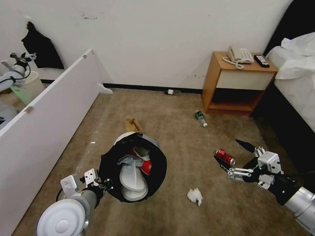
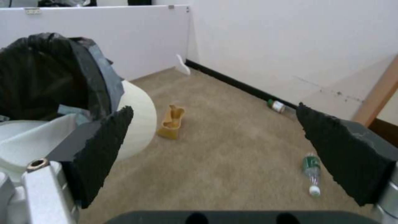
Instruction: Pick up the trash bin and place the garbage on the floor into it.
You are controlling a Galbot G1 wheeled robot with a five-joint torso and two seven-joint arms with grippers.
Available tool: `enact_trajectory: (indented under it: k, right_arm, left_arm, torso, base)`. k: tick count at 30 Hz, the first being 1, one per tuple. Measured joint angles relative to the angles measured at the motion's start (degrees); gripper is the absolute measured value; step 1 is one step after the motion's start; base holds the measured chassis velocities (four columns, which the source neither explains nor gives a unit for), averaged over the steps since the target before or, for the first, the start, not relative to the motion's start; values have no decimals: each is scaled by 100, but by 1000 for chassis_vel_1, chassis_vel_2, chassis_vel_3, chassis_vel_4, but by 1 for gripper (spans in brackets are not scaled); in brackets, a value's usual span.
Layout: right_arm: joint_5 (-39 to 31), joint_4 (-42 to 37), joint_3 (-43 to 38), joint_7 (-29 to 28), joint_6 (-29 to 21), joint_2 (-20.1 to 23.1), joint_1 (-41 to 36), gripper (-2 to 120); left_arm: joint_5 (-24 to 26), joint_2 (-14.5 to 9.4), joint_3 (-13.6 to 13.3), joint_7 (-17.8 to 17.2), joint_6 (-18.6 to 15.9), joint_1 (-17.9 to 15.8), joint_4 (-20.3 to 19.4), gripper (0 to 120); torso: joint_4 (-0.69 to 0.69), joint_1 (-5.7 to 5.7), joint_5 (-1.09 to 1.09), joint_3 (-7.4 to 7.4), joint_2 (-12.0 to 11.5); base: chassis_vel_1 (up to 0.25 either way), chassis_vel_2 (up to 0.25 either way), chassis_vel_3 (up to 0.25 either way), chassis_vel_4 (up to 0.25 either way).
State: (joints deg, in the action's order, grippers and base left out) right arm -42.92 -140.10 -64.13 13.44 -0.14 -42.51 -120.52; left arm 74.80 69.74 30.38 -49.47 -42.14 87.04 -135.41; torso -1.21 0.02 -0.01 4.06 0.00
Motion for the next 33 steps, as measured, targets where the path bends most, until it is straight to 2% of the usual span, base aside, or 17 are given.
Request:
enact_trajectory:
  k: [11, 23, 28, 29, 31, 32, 33]
  right_arm:
    - [61, 101, -57, 80, 74, 90, -132, 100]
    - [10, 389, -12, -148, -101, 591, -383, 100]
    - [-133, 575, -16, -308, -217, 1016, -490, 100]
    - [-265, 654, -31, -391, -272, 1229, -540, 100]
    - [-265, 654, -31, -391, -272, 1229, -540, 100]
    - [-404, 745, -51, -523, -336, 1525, -639, 100]
    - [-437, 792, -52, -566, -352, 1640, -682, 100]
  left_arm:
    - [-37, 16, 3, 24, 0, 2, 9, 0]
    - [-65, 40, 11, 25, 0, 49, -65, 0]
    - [-77, 60, 29, 22, 0, 26, -76, 0]
    - [-91, 70, 46, 16, 0, 22, -76, 0]
    - [-91, 70, 46, 16, 0, 22, -76, 0]
    - [-102, 96, 62, 12, 0, 20, -66, 0]
    - [-122, 116, 62, 13, 0, 17, -54, 0]
  torso:
    - [-2, -2, 2, -5, 1]
    - [-2, -1, 2, -3, 0]
    - [-1, -1, 1, -3, 1]
    - [0, -1, 2, -3, 0]
    - [0, -1, 2, -3, 0]
    - [0, -1, 2, -3, 1]
    - [-3, -1, 2, -3, 0]
  base:
    - [11, -10, -8, 1]
    - [0, 0, 0, 0]
    - [0, 0, 0, 0]
    - [0, 0, 0, 0]
    - [0, 0, 0, 0]
    - [0, 0, 0, 0]
    - [0, 0, 0, 0]
